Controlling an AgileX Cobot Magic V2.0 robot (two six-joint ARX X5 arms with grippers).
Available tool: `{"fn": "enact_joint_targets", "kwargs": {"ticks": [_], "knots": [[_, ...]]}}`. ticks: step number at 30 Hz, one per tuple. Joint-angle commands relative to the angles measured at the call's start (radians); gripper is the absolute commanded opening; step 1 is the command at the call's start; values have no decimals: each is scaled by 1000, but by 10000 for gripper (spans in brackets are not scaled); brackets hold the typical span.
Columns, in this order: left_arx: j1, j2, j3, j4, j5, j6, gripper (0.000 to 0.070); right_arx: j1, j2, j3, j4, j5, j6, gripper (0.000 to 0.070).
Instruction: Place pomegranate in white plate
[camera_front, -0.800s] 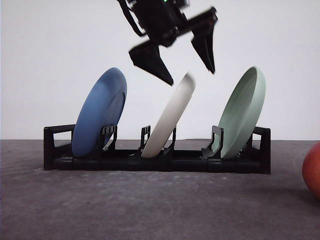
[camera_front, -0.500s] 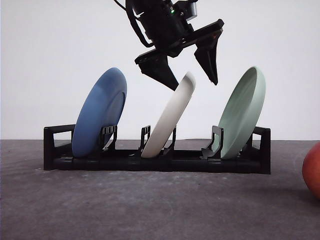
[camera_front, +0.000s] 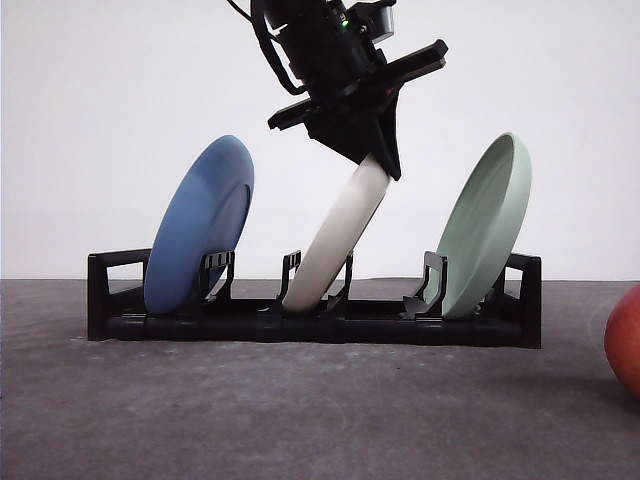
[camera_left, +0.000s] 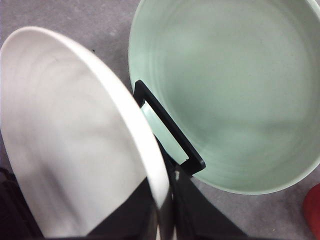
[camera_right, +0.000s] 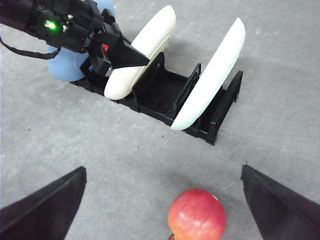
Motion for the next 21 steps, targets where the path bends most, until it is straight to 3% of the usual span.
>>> {"fn": "enact_joint_targets", "kwargs": {"ticks": [1,12,21], "knots": [[-10,-13,28,10,1,6,3,5,6,18,3,0,7,630],[-10,-134,28,-7,1,6,3,5,6,18,3,-1,7,630],[-58,-317,28,-98,2,40,4,5,6,18,4,-3,7,630]]}}
